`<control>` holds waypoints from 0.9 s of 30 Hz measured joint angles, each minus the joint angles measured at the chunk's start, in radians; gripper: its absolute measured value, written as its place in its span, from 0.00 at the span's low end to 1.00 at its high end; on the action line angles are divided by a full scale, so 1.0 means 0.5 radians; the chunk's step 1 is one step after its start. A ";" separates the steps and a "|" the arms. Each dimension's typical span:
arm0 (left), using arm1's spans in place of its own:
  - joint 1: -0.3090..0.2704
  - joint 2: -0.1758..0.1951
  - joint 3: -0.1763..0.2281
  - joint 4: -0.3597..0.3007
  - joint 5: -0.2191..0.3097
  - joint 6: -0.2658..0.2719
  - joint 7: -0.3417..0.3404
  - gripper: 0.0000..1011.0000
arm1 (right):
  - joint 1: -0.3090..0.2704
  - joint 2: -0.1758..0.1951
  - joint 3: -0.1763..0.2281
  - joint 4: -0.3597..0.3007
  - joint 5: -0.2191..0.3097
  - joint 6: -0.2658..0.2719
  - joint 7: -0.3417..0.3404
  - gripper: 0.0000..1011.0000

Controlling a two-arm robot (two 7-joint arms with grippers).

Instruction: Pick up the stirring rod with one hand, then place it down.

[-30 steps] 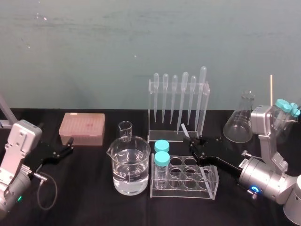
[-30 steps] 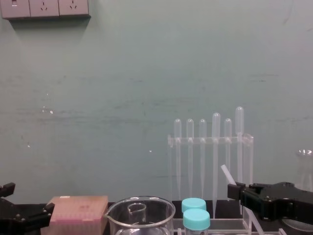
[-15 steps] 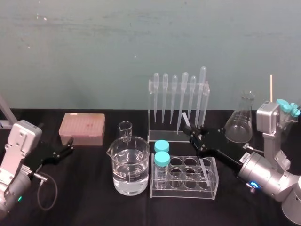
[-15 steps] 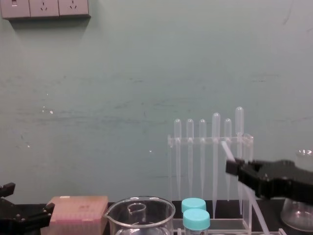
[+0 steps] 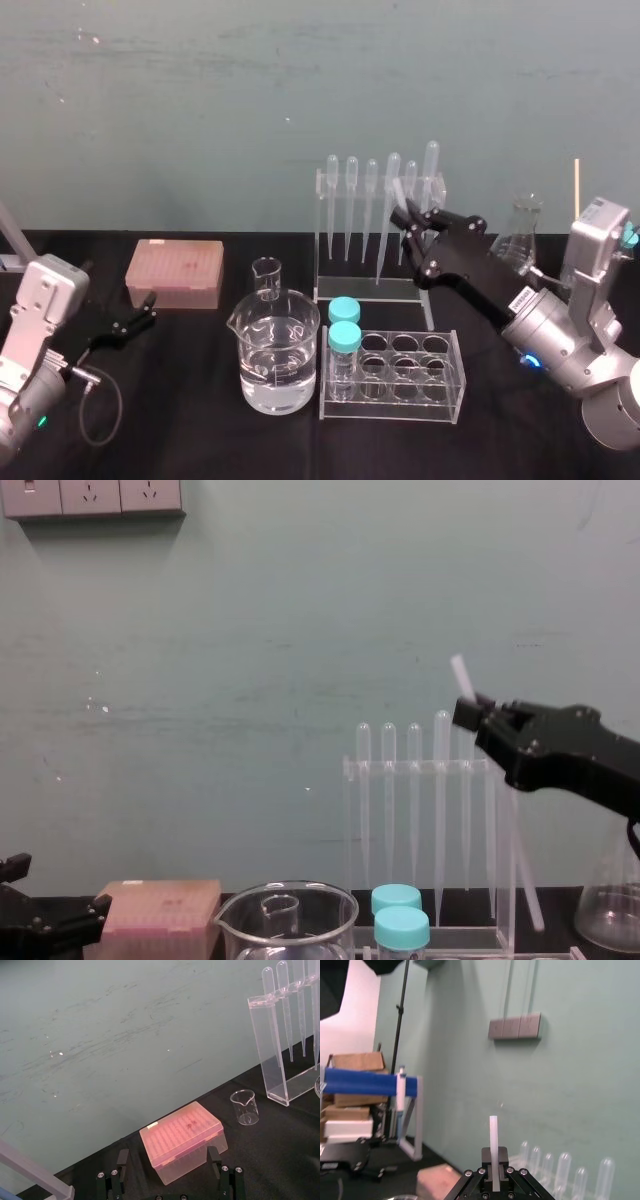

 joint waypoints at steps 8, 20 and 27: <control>0.000 0.000 0.000 0.000 0.000 0.000 0.000 0.99 | -0.020 -0.047 0.060 0.078 -0.002 -0.262 0.074 0.07; 0.000 0.000 0.000 0.000 0.000 0.000 0.000 0.99 | -0.058 -0.058 0.128 0.196 0.159 -0.387 0.294 0.07; 0.000 0.000 0.000 0.000 0.000 0.000 0.000 0.99 | -0.067 -0.055 0.139 0.202 0.170 -0.368 0.301 0.07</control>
